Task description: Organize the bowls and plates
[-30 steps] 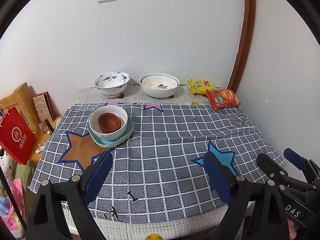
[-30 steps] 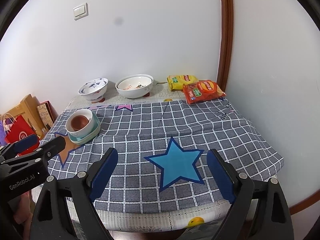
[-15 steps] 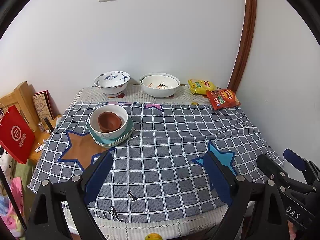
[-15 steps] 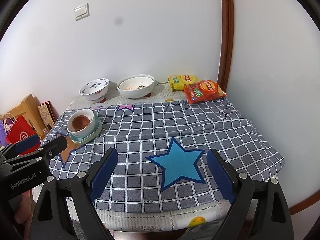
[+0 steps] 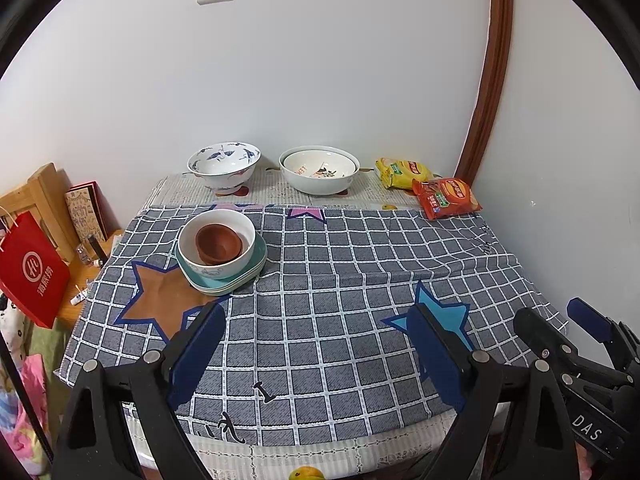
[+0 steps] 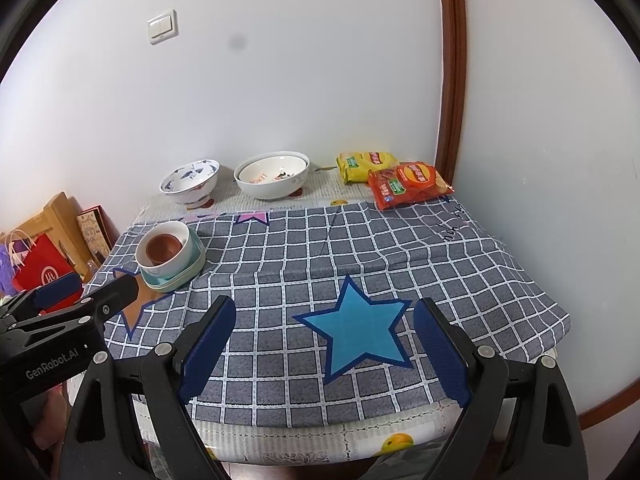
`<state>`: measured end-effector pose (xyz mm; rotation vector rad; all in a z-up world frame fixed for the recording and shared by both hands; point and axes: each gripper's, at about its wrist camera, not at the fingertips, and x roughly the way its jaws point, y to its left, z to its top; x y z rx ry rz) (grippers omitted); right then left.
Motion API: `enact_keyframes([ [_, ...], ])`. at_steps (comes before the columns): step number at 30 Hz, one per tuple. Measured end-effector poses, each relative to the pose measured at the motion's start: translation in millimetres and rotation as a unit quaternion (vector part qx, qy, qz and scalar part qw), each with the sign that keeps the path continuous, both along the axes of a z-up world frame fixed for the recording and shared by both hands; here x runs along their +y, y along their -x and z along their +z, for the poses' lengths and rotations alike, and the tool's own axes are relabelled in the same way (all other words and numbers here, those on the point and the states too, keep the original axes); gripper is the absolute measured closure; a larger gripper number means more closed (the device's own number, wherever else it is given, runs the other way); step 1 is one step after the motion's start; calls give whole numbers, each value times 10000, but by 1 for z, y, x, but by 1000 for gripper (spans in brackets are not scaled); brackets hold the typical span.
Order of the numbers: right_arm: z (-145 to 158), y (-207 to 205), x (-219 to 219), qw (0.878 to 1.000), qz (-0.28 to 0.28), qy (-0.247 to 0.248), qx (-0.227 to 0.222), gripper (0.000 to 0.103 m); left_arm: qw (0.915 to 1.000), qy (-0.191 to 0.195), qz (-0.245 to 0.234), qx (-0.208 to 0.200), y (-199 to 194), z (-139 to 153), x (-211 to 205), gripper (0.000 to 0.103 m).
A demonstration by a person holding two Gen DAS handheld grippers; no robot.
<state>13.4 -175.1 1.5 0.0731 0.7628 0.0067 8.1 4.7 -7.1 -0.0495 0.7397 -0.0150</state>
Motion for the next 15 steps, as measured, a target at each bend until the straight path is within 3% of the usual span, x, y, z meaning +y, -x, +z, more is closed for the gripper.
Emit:
enact_keyframes([
  [15, -1, -1, 2, 10000, 52, -9, -25, 13, 10000, -39, -18, 43, -8, -4, -4, 11],
])
